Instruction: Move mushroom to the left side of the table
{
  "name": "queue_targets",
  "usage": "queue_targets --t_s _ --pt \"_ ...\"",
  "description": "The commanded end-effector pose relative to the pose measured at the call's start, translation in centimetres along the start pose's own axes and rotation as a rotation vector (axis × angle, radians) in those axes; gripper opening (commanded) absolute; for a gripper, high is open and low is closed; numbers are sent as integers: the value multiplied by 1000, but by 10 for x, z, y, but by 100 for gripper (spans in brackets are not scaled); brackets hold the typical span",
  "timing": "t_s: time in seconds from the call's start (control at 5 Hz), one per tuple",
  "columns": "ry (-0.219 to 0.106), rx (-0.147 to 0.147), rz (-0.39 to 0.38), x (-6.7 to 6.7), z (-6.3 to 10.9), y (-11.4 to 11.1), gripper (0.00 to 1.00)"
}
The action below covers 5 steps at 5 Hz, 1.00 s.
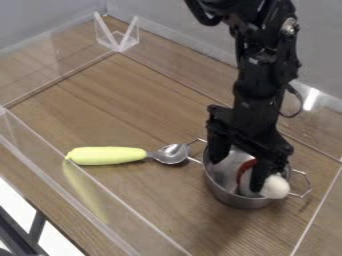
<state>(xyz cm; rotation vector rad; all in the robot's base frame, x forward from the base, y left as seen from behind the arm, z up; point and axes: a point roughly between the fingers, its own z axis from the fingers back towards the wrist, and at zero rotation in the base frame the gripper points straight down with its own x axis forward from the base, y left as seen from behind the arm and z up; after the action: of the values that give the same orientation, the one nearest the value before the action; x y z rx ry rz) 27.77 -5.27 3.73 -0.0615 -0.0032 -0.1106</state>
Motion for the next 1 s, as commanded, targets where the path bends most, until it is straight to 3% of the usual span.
queue_targets --t_s 0.0,0.2,0.4,0.8 --pt "-4 0 25 0 2 11 100" --pt "-2 -1 50 -9 3 16 100" --pt "-1 -1 73 -18 4 21 0" --pt "-4 -6 67 -21 9 3 0"
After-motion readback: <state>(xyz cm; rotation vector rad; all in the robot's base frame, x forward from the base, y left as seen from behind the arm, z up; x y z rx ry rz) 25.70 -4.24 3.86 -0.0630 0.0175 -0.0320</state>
